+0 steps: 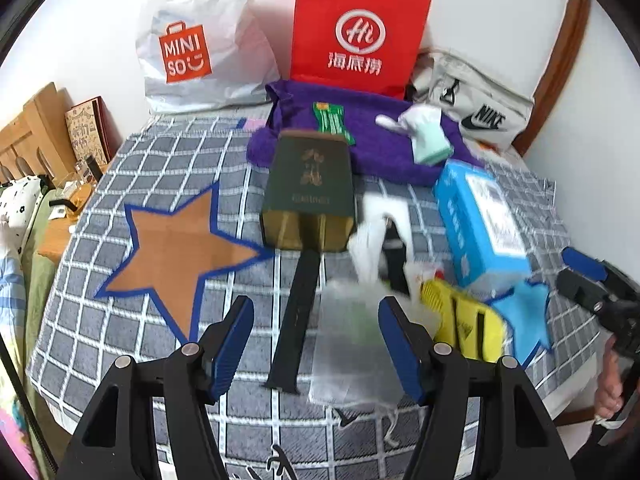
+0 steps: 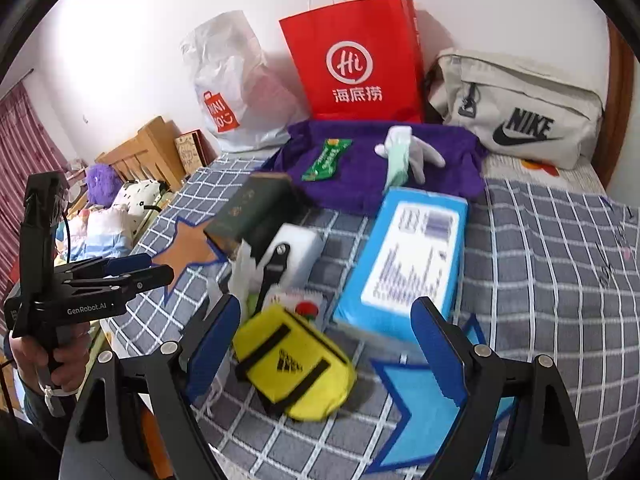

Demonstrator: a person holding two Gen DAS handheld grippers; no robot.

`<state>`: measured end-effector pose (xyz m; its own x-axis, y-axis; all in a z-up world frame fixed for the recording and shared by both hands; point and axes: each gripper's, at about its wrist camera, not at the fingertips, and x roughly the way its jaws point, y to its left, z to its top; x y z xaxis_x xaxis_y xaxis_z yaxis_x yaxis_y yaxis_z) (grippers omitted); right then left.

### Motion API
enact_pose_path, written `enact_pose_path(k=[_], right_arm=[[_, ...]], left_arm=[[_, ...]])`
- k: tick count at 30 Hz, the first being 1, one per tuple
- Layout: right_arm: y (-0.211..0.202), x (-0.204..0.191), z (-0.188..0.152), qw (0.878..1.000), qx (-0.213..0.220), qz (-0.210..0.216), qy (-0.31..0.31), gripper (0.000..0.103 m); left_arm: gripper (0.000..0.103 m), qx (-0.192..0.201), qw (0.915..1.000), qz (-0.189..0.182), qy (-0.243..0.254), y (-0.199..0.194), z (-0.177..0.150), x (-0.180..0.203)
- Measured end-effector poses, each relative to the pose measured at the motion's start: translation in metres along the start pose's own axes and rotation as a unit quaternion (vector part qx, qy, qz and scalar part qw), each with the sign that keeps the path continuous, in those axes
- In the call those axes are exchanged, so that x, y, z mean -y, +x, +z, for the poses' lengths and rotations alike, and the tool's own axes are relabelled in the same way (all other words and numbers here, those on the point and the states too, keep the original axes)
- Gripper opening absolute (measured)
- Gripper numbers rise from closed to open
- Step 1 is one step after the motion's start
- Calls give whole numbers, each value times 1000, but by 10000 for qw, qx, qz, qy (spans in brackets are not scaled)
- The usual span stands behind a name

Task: Organize soft objects
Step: 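Withdraw both tools from the towel back over the pile, then close the left tool on the white mesh bag while the right tool lifts the pouch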

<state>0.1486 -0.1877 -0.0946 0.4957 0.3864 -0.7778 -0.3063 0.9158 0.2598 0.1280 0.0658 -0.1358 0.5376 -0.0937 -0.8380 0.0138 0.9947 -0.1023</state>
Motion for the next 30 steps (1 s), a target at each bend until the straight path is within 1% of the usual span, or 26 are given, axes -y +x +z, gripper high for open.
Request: enact_pose_path(k=[1, 3, 5, 8, 10, 13, 14, 17, 19, 21, 22, 23, 24, 26, 30], right_arm=[[-1, 1, -5, 10000, 2, 0, 30, 87], [-2, 4, -16, 9999, 3, -4, 110, 87], [-3, 5, -27, 9999, -27, -33, 156, 87], [-1, 8, -40, 9999, -81, -27, 147, 87], [0, 9, -46, 9998, -113, -53, 133, 87], [1, 8, -53, 9999, -134, -88, 54, 87], [2, 7, -55, 9999, -138, -93, 24, 87], [9, 1, -60, 9994, -225, -141, -216, 87], [15, -5, -61, 9986, -288, -158, -405, 87], [20, -11, -62, 9978, -303, -114, -584, 87], [22, -15, -61, 9972, -303, -78, -672, 87], [23, -17, -61, 9969, -307, -53, -727, 87], [25, -21, -61, 9963, -292, -23, -807, 87], [30, -30, -59, 9947, -245, -5, -997, 87], [46, -44, -60, 9900, -262, -64, -1385, 87]], left_arm=[[63, -56, 10000, 13, 66, 4, -7, 1], [63, -147, 9996, -113, 214, 14, -20, 4], [63, -273, 9991, -157, 285, 26, -33, 7], [63, -387, 9973, -391, 478, 36, -45, 16], [63, -376, 9964, -487, 579, 39, -49, 23], [72, -329, 9948, -617, 738, 43, -51, 32], [72, -308, 9945, -648, 765, 46, -51, 34], [72, -320, 9952, -563, 735, 55, -49, 36], [72, -144, 9964, -465, 697, 56, -49, 37], [60, -52, 9966, -365, 735, 57, -49, 38], [43, -30, 9968, -299, 739, 57, -49, 37], [32, -50, 9969, -319, 712, 57, -48, 36], [30, -65, 9970, -394, 660, 57, -48, 33], [13, -84, 9970, -544, 552, 55, -49, 27], [11, -66, 9975, -522, 471, 48, -52, 18]])
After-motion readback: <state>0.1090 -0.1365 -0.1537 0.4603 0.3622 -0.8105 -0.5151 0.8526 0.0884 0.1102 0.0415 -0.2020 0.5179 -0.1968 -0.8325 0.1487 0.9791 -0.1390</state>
